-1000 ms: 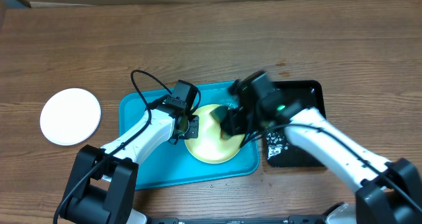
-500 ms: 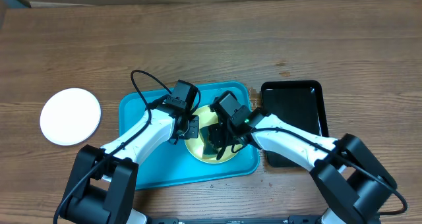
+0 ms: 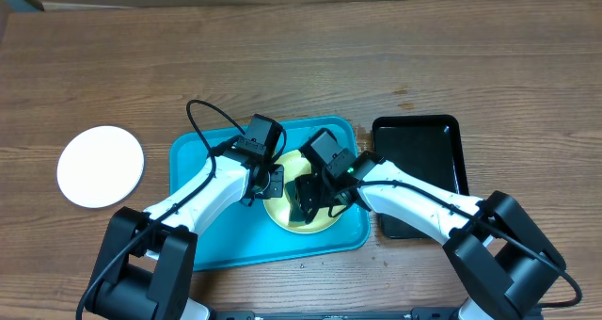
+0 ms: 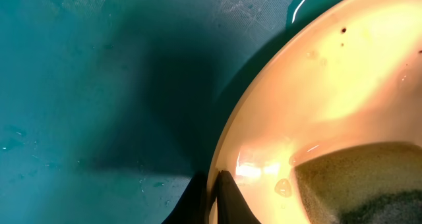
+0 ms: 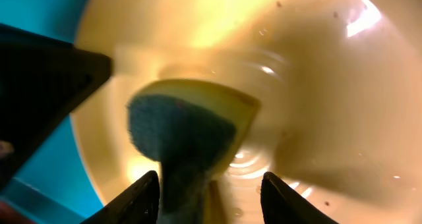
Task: Clean dirty plates on tray and stack at the side
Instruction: 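Carry the sponge to the yellow plate and scrub it again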
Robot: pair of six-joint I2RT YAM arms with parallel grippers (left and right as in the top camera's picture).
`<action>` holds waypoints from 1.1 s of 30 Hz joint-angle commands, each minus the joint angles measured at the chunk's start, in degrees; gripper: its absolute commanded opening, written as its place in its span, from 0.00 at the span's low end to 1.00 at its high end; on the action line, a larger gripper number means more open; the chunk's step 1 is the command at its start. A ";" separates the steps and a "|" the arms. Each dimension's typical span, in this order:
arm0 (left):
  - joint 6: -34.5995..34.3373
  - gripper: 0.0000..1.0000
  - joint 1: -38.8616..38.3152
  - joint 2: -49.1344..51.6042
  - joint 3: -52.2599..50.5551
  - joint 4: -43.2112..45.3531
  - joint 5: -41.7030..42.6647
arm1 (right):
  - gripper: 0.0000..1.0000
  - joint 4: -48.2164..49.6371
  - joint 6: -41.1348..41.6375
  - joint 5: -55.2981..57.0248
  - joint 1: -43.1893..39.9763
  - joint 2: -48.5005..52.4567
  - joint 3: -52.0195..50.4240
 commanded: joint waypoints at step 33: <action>0.52 0.04 -0.04 1.70 -0.68 -0.17 -0.98 | 0.04 1.46 -4.72 2.78 -7.37 -0.44 1.51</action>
